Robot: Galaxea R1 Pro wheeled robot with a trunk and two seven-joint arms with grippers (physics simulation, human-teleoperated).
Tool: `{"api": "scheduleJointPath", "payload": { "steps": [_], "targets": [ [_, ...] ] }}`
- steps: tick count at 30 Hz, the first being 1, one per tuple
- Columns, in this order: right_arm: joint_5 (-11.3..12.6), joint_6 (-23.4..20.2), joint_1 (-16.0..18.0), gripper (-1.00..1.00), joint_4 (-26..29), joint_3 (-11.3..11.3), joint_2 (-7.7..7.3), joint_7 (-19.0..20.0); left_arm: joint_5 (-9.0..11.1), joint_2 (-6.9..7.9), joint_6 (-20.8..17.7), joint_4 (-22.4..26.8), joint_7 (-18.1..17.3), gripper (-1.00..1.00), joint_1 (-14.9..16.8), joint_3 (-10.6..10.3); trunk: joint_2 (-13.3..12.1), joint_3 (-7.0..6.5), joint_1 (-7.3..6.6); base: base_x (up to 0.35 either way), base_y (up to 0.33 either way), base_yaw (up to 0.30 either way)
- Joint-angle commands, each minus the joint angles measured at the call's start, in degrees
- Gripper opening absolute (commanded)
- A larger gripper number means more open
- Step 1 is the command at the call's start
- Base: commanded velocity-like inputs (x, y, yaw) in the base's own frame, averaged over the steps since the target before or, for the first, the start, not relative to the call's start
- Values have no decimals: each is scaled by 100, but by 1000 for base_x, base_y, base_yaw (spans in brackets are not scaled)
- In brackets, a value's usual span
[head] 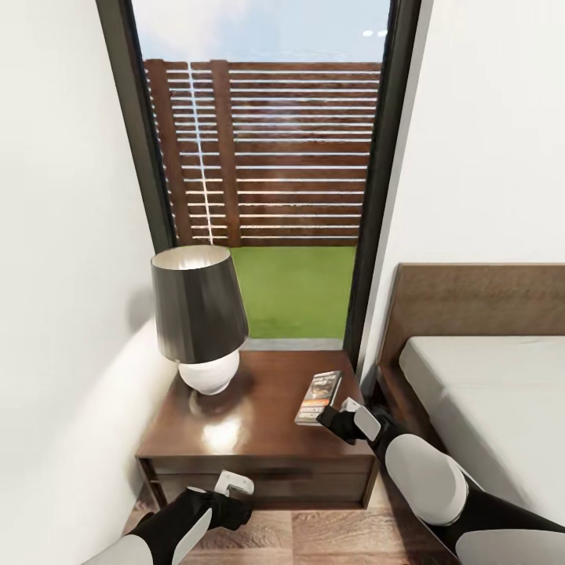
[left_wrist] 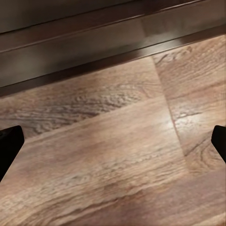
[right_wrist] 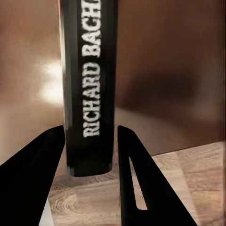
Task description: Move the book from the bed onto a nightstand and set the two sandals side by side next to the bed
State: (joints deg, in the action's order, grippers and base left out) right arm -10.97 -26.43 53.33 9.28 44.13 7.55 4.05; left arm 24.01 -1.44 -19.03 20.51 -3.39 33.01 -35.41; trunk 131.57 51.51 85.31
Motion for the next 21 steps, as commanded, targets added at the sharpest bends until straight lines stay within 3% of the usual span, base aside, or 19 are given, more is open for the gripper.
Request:
{"api": "scheduleJointPath", "payload": {
  "steps": [1,6,21],
  "targets": [
    [-36,-38,1,-100,22,36,4,-4,16,3,-22,5,-4,100,4,-18,44,24,21,0,0,0],
    [-36,-36,5,-100,30,35,6,-190,16,3,-22,5,-4,100,4,-18,245,113,131,0,0,0],
    [-37,-22,106,-100,40,28,10,-320,16,3,-22,5,-4,100,4,-15,245,113,131,0,0,0]
  ]
}}
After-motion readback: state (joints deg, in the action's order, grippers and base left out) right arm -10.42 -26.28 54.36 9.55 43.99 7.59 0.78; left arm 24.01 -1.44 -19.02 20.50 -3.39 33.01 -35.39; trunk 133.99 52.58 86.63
